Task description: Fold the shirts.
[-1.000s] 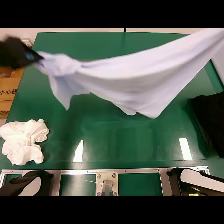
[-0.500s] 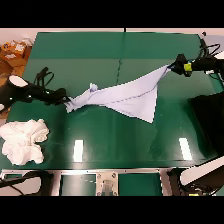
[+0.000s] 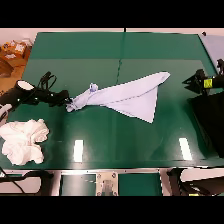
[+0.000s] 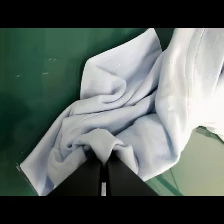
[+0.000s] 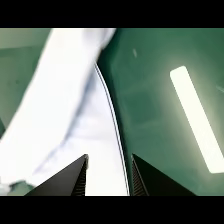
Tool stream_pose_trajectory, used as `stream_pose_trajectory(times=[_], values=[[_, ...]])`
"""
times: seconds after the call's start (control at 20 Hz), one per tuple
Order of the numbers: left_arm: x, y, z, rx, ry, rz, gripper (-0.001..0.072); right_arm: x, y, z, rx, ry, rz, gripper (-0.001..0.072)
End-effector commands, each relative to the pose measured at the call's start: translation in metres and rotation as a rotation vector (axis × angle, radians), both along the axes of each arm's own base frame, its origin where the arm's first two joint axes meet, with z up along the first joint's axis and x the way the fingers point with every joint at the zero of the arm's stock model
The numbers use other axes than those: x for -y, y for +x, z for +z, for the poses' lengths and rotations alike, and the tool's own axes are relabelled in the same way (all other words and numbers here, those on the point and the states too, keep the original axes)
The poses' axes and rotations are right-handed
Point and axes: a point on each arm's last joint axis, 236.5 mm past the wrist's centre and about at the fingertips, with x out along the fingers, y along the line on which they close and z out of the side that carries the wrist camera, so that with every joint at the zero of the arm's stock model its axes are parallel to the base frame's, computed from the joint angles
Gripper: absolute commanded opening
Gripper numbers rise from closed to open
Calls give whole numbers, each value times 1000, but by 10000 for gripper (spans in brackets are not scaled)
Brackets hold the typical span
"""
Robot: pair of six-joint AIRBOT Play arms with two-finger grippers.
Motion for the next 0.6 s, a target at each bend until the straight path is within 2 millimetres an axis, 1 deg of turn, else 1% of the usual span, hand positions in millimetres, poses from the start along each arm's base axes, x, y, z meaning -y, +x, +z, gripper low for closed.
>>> stream_pose_trajectory(times=[0.0,0.1,0.15,0.2,0.3,0.4,0.45,0.55], values=[[0,1,-1,2,-3,5,25,-32,-68,-34,-135,69,1,333],[1,0,0,-2,-6,0,25,-68,-94,-66,-229,125,32,332],[2,-2,0,-7,-10,-4,25,-83,-104,-83,-263,129,43,332],[3,-3,0,-12,-13,-9,25,-98,-111,-99,-280,112,58,332],[4,-6,0,-19,-17,-17,24,-123,-118,-121,-290,77,104,332],[5,-8,1,-21,-19,-29,25,-144,-119,-131,-300,70,148,332],[6,-10,1,-27,-22,-36,25,-155,-117,-133,-300,83,157,332],[8,-12,1,-32,-26,-50,25,-171,-115,-135,-302,103,173,329]])
